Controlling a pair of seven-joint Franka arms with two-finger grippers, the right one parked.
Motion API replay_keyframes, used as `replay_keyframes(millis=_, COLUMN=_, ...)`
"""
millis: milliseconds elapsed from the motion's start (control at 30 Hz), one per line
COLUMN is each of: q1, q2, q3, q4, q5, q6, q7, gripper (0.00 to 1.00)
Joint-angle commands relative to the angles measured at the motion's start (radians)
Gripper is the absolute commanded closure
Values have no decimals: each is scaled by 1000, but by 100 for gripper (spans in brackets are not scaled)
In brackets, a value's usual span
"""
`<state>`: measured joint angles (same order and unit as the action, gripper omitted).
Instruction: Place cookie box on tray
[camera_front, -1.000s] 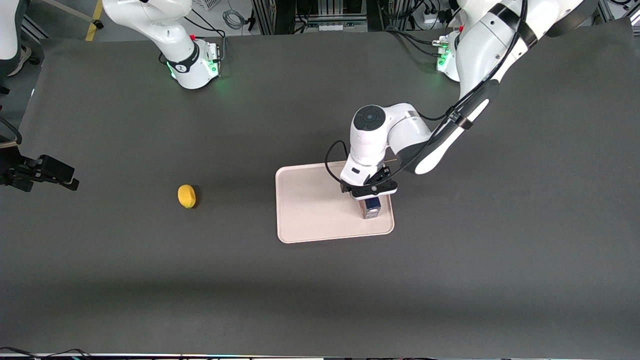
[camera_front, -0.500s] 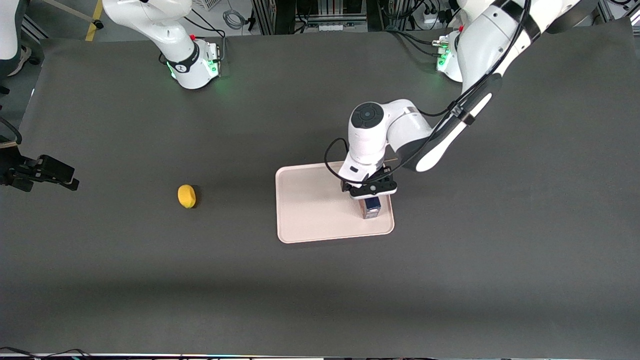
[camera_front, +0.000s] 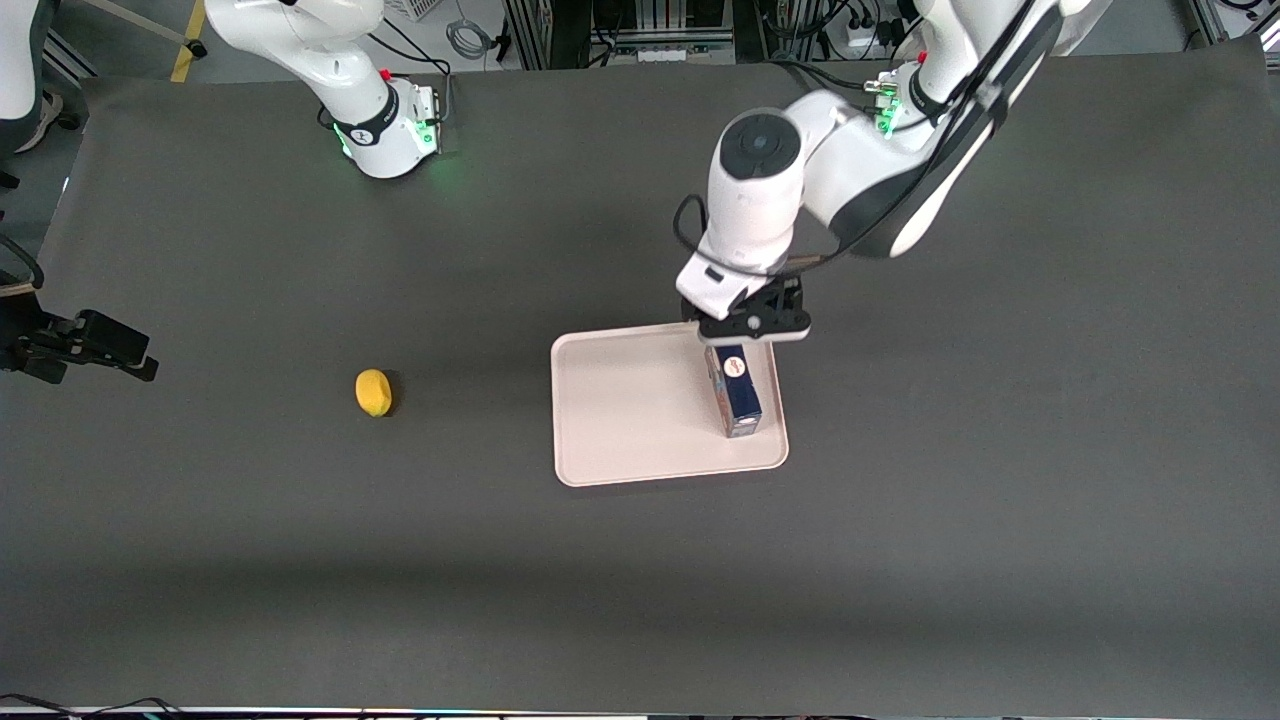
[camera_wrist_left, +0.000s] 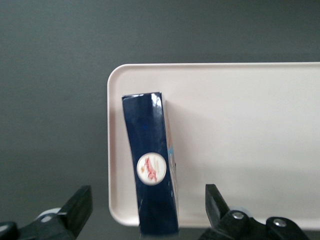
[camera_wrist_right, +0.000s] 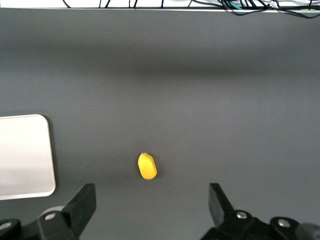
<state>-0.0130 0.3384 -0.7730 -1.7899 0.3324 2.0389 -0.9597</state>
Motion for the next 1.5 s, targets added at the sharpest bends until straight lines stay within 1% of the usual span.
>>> replay_keyframes(millis=0, q1=16, q2=-174, q3=56, q4=24, q5=-170, q6=-164, q7=220, gripper=0)
replay_keyframes(millis=133, q1=19, q2=-263, q3=136, q4=66, q5=-265, q6=-305, q7=401, gripper=0)
replay_keyframes(millis=267, q1=25, q2=-335, q3=233, q4=86, q5=-320, q6=-419, q7=579, gripper=0)
replay_keyframes(millis=433, q1=25, q2=-397, q3=359, q4=87, q5=-329, q6=-506, q7=780, gripper=0)
replay_keyframes(millis=700, q1=25, q2=-421, q3=535, q4=161, q5=-326, q6=-624, q7=975, gripper=0)
replay_keyframes(millis=800, q1=25, q2=-420, q3=606, q4=197, q5=-325, q6=-654, q7=1004, gripper=0)
replay_keyframes(millis=900, q1=25, q2=-415, q3=652, q4=210, q5=-320, q6=-661, q7=1000, gripper=0)
replay_keyframes(millis=1067, q1=24, q2=-412, q3=731, q4=207, q5=-328, q6=-646, q7=940, gripper=0)
replay_keyframes(millis=1133, q1=22, q2=-414, q3=736, q4=205, q5=-320, q6=-638, q7=903, gripper=0)
replay_keyframes(millis=1200, q1=24, q2=-412, q3=738, q4=205, q5=-312, q6=-623, q7=903, gripper=0)
replay_keyframes(millis=1467, q1=25, q2=-409, q3=741, q4=185, q5=-296, q6=-586, q7=980, gripper=0)
